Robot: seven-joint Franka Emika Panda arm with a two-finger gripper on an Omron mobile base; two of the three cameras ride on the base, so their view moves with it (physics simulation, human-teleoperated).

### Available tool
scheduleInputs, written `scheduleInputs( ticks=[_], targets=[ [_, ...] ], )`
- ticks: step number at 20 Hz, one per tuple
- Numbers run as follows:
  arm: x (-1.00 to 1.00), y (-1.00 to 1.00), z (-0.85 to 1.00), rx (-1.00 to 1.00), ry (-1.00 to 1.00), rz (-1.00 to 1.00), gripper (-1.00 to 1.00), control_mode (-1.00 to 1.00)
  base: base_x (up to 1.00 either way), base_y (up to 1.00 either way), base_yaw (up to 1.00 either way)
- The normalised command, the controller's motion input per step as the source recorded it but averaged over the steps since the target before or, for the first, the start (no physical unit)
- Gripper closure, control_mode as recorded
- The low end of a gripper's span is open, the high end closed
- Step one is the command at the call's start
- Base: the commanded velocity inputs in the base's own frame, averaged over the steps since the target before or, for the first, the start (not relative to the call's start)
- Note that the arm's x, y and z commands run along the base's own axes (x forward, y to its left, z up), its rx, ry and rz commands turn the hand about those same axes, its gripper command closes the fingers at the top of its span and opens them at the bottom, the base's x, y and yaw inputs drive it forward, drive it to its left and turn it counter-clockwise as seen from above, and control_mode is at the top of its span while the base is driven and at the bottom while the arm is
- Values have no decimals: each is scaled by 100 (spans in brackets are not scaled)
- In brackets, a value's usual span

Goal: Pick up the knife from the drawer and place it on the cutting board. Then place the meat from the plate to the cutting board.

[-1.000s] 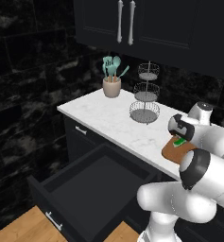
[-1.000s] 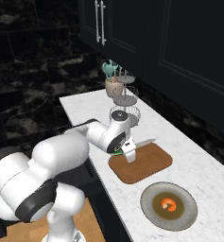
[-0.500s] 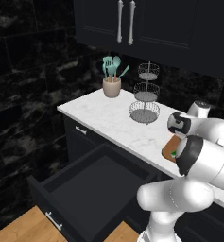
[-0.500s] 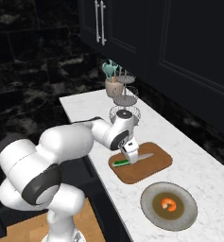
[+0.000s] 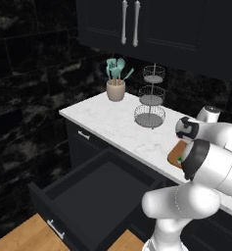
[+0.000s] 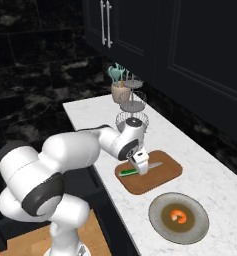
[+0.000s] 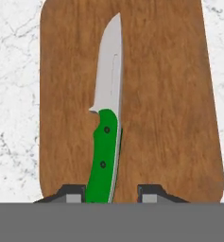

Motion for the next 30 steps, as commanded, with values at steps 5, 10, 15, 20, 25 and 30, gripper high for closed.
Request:
scheduleInputs(
  ticks=[5,10,15,20,25,30],
  targets=[
    [-58,-37,0,1,5,-6,-100,-100,0,0,0],
    [-51,-54,0,1,5,-7,-100,-100,0,0,0],
    [-3,-90,-1,4,2,-1,-100,-100,0,0,0],
    [-32,-94,1,7,1,-2,-100,-100,0,0,0],
    [-92,-29,0,1,-1,-1,-100,-100,0,0,0],
    [-41,0,-5,0,0,0,-100,-100,0,0,0]
  ],
)
